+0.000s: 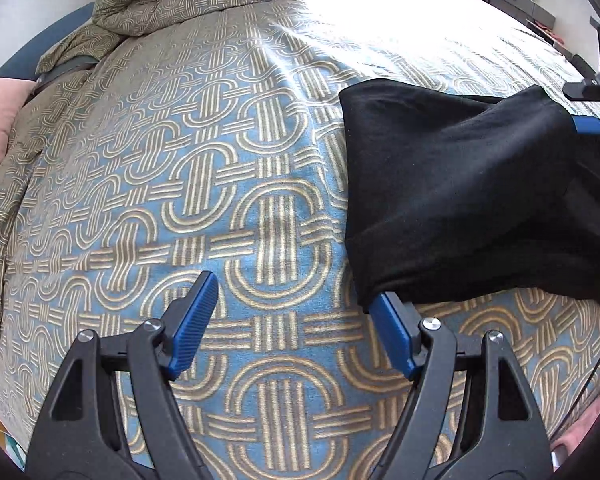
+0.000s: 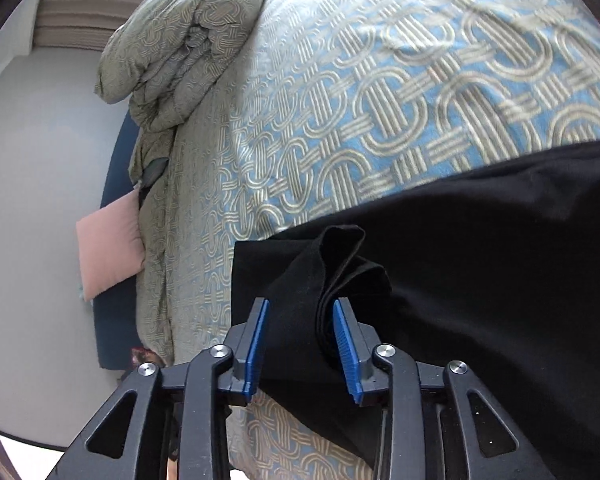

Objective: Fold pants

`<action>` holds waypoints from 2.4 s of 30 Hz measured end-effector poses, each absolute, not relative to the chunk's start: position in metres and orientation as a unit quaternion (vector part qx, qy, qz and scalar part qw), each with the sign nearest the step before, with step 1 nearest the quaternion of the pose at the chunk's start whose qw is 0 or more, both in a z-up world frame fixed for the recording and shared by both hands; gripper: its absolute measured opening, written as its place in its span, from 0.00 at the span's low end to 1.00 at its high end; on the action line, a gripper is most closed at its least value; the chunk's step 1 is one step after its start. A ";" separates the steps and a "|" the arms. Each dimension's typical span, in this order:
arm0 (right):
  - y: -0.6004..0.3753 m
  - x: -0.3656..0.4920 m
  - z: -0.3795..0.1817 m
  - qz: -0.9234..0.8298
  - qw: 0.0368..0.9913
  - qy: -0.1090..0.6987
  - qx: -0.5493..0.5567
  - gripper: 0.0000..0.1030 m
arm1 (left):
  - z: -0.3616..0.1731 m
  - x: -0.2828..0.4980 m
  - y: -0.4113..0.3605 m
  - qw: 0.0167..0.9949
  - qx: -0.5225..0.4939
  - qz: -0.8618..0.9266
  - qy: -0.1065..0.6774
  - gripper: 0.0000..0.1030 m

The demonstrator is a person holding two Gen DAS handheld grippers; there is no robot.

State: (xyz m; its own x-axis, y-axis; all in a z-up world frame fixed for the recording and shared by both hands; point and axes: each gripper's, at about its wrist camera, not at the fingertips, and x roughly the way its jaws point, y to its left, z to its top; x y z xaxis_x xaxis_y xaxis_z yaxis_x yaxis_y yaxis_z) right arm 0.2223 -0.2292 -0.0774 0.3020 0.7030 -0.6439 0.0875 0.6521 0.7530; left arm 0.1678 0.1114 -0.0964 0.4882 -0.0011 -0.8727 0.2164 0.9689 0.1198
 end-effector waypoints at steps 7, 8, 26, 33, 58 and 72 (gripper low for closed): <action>-0.223 0.220 -0.104 0.267 0.669 0.572 0.393 0.62 | -0.099 0.169 0.107 0.852 0.108 -0.057 0.508 0.74; -0.218 0.225 -0.104 0.273 0.668 0.572 0.389 0.66 | -0.099 0.169 0.107 0.852 0.107 -0.056 0.509 0.74; -0.225 0.192 0.009 0.239 0.788 0.491 0.285 0.10 | -0.078 0.157 0.084 0.864 0.094 -0.125 0.479 0.74; -0.285 0.189 -0.122 0.152 0.684 0.590 0.401 0.29 | -0.096 0.145 0.080 0.848 0.132 -0.109 0.501 0.74; -0.249 0.207 -0.066 0.127 0.867 0.445 0.183 0.33 | -0.080 0.154 0.092 0.853 0.061 -0.094 0.509 0.74; -0.298 0.172 -0.117 0.224 0.752 0.516 0.343 0.15 | -0.074 0.160 0.107 0.858 -0.003 -0.086 0.507 0.74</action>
State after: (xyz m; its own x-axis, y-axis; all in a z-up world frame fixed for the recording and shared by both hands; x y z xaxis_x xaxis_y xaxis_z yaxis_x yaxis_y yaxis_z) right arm 0.1721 -0.2982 -0.1174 0.3663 0.6909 -0.6233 0.0177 0.6646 0.7470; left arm 0.1603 0.1074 -0.0739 0.4719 -0.1509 -0.8687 0.1456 0.9851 -0.0919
